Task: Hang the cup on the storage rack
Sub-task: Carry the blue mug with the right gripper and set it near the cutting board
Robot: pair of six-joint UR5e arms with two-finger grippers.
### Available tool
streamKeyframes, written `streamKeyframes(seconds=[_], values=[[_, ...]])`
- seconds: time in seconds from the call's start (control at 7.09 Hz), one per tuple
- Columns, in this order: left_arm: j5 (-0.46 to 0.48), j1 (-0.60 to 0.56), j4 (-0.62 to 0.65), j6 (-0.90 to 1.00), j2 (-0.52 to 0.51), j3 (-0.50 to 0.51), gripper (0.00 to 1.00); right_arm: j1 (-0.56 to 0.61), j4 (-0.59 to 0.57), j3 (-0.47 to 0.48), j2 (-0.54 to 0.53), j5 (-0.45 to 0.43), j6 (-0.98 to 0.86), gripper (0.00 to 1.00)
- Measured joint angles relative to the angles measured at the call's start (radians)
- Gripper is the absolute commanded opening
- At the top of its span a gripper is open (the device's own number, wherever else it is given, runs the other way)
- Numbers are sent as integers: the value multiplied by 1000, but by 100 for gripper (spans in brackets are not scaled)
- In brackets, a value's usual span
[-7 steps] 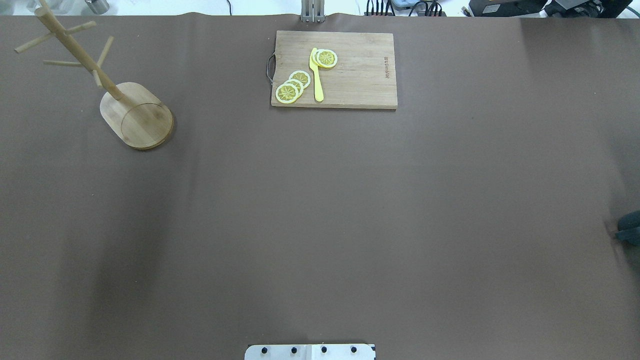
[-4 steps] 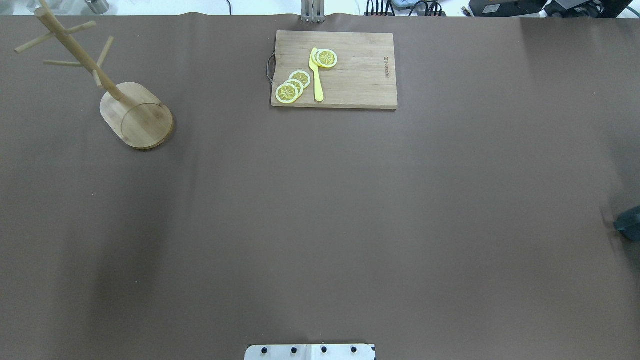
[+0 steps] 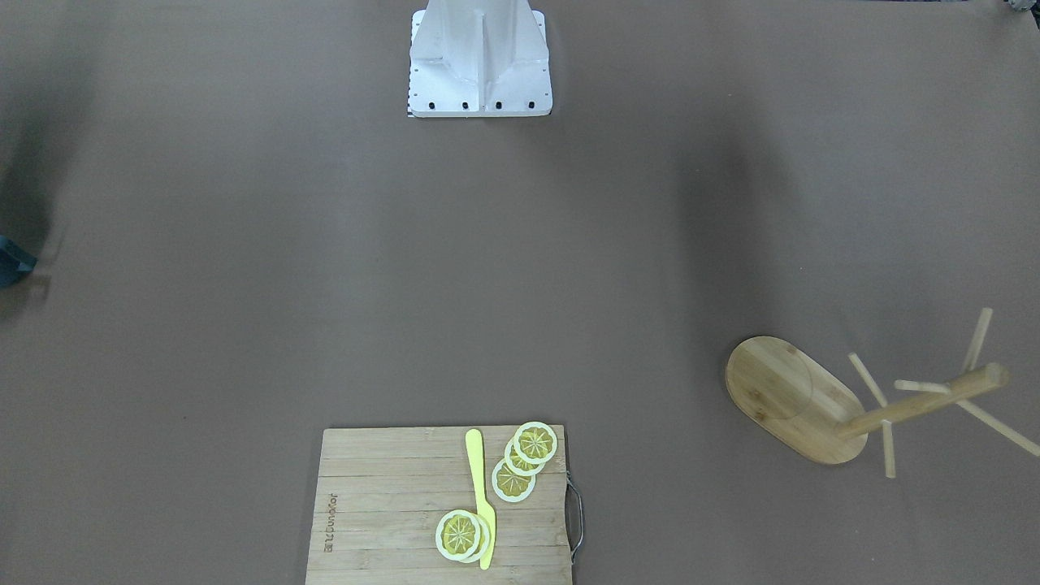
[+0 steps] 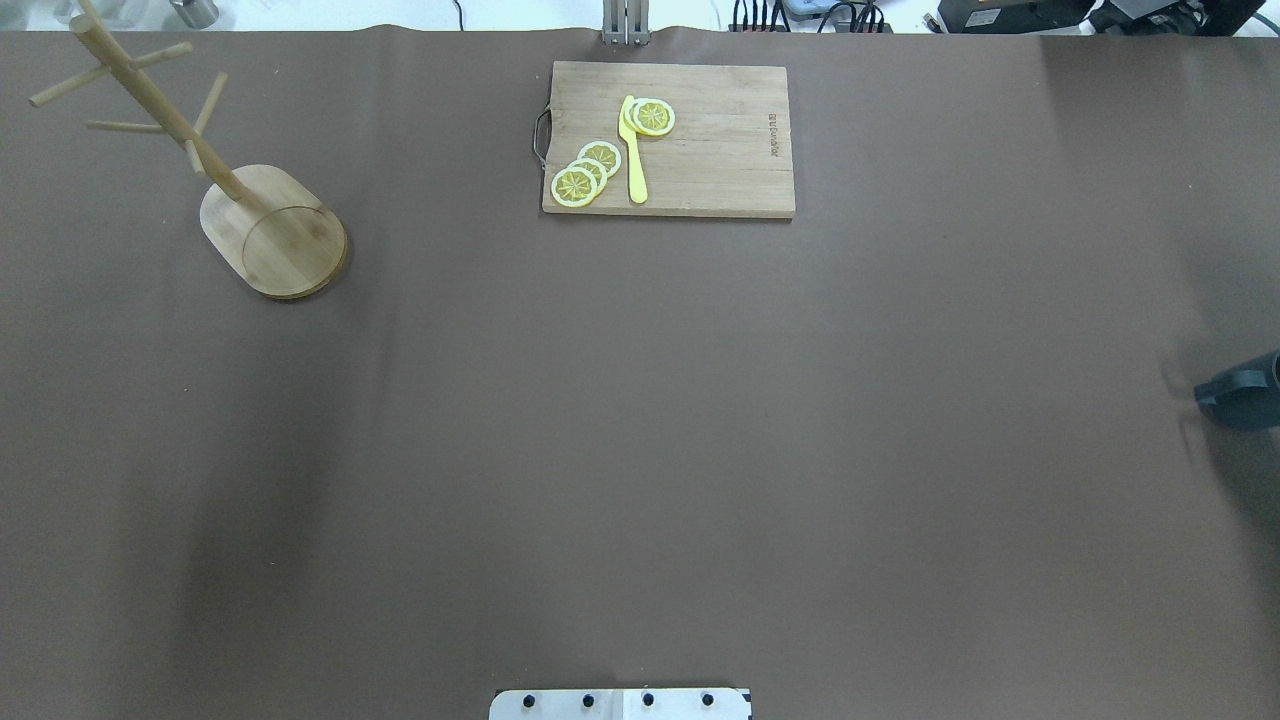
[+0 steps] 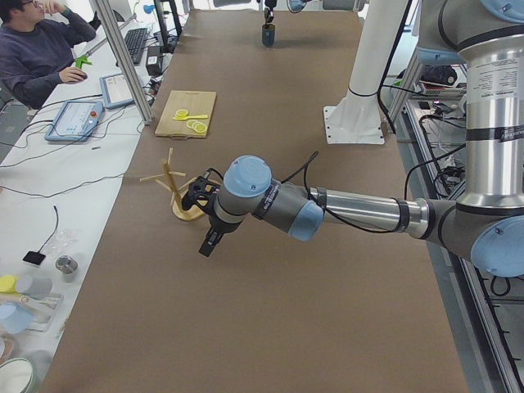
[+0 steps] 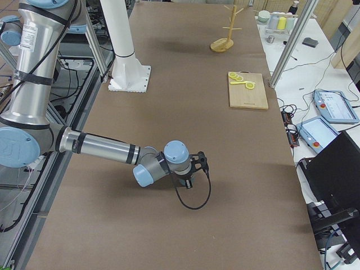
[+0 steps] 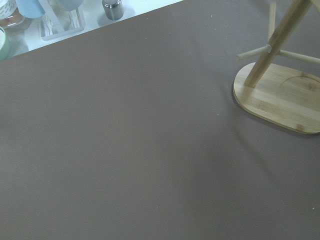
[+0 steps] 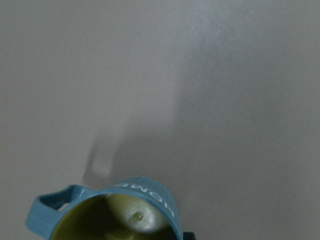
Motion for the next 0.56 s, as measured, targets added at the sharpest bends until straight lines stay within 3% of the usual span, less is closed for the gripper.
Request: streamKeyframes(seconds=[0.56], values=[[-1,0,0,0,3,8,99,-68,-203,3,316,-22,284,0]])
